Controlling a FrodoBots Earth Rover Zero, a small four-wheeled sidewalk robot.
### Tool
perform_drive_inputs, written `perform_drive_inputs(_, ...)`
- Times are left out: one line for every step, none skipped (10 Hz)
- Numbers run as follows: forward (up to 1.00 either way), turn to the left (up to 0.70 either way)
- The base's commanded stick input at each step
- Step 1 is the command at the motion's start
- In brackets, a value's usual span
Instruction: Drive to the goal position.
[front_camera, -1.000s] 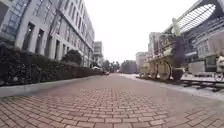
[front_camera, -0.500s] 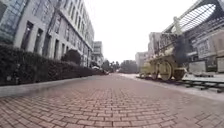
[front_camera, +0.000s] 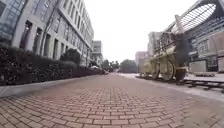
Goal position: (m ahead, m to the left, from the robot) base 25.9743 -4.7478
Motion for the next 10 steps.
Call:
perform_drive_inputs(0.45,0.00)
perform_drive_inputs(0.45,0.00)
perform_drive_inputs(0.45,0.00)
perform_drive_inputs(0.45,0.00)
perform_drive_inputs(0.45,0.00)
perform_drive_inputs(0.45,0.00)
perform_drive_inputs(0.45,0.00)
perform_drive_inputs(0.45,0.00)
perform_drive_inputs(0.45,0.00)
perform_drive_inputs(0.45,0.00)
